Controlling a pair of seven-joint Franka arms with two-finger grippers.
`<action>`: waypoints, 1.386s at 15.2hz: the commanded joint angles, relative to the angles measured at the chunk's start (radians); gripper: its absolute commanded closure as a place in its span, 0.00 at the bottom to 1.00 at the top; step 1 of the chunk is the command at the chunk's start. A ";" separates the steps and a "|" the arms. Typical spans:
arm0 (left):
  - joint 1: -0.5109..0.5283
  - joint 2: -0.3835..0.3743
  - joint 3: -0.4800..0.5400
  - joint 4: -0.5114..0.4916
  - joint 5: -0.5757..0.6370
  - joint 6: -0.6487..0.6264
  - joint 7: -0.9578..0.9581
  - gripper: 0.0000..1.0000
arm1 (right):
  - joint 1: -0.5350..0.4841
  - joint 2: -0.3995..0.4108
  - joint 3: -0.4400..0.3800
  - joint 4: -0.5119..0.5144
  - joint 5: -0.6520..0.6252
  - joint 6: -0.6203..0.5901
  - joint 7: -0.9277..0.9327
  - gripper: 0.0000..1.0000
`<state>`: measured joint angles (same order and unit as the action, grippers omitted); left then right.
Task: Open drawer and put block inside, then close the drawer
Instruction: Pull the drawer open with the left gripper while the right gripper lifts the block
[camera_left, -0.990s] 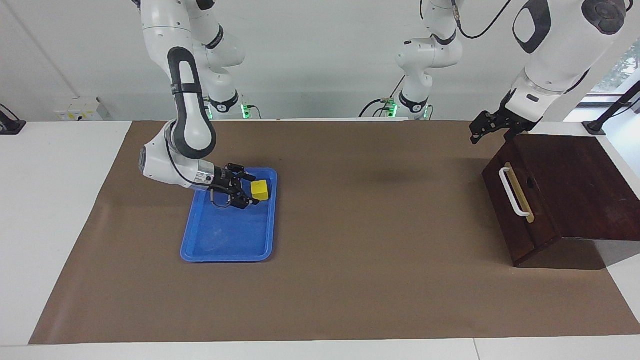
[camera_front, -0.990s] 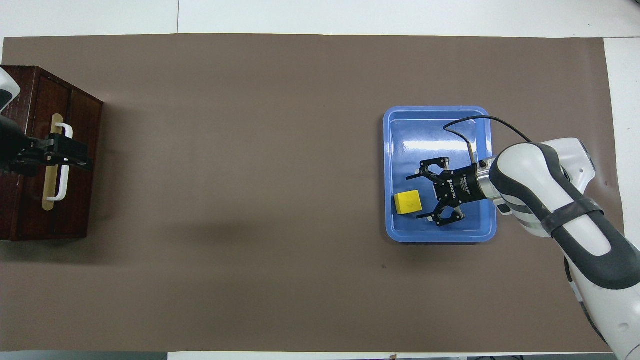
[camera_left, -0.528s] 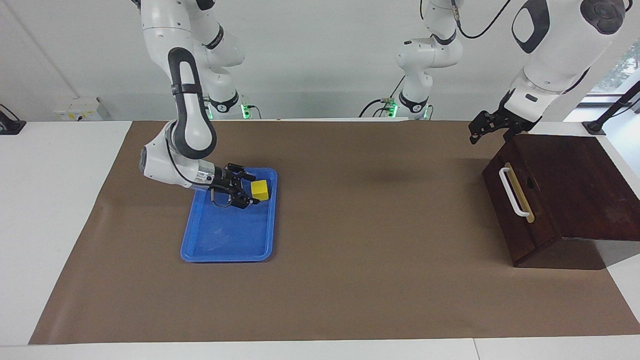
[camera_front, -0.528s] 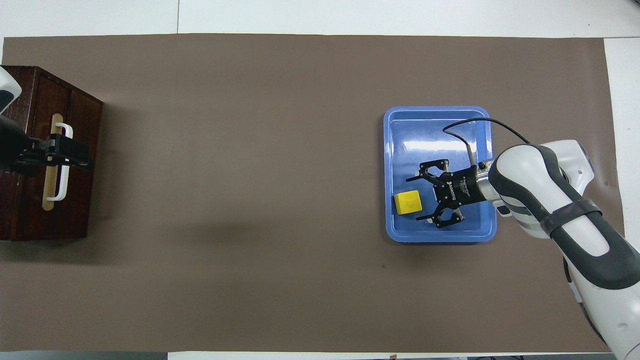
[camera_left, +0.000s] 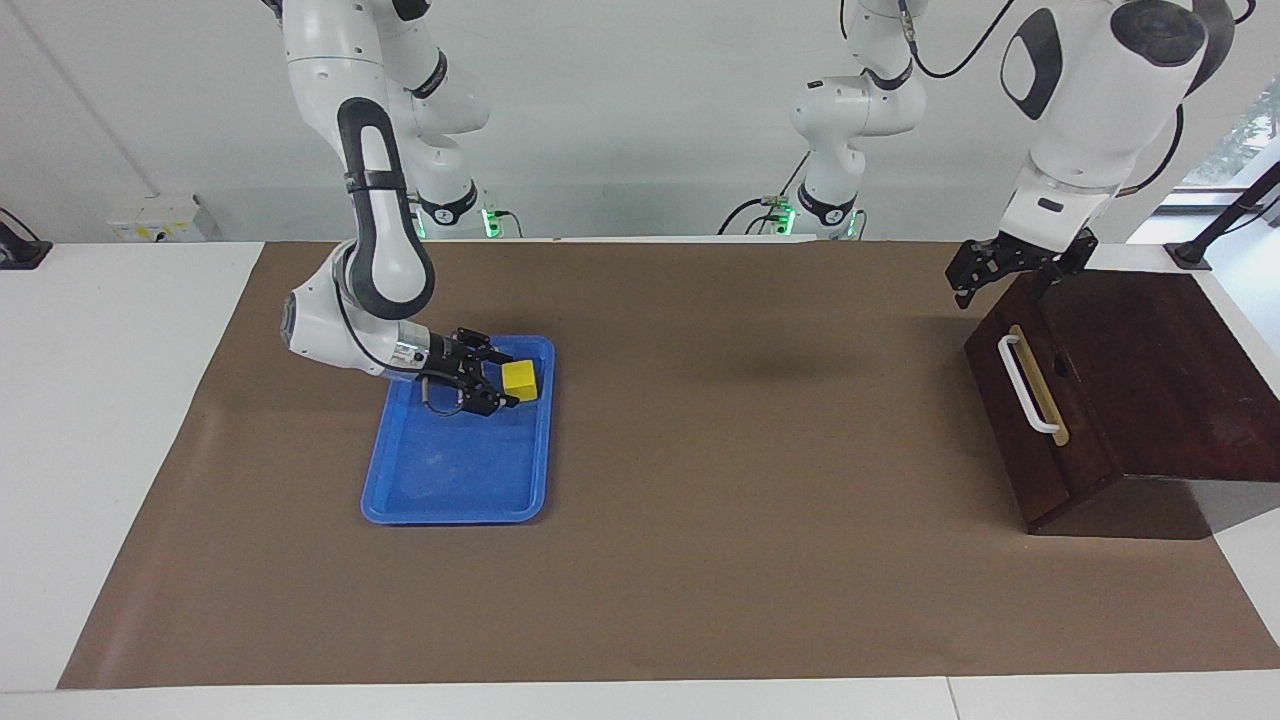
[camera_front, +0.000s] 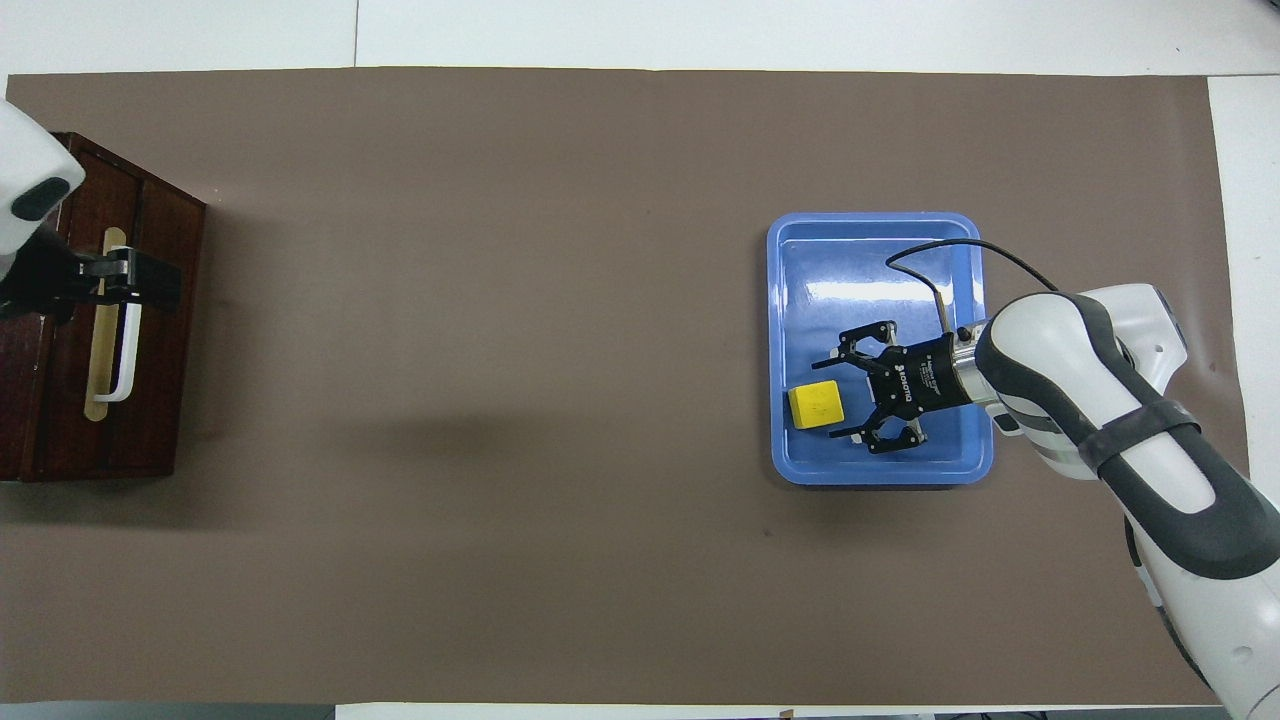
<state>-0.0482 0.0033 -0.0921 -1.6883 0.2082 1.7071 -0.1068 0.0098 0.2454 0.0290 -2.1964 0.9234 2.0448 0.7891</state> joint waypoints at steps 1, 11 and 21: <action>-0.022 0.039 0.006 -0.045 0.135 0.106 -0.022 0.00 | -0.001 -0.005 0.000 -0.009 0.022 0.018 -0.030 0.64; 0.017 0.181 0.011 -0.174 0.444 0.385 -0.131 0.00 | -0.004 -0.014 -0.001 0.239 -0.090 -0.148 0.255 1.00; 0.079 0.179 0.008 -0.267 0.444 0.427 -0.132 0.00 | -0.027 -0.063 -0.004 0.567 -0.166 -0.457 0.529 1.00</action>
<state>0.0080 0.2102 -0.0823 -1.9061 0.6304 2.1133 -0.2288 -0.0074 0.1715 0.0174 -1.6654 0.7816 1.6170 1.2905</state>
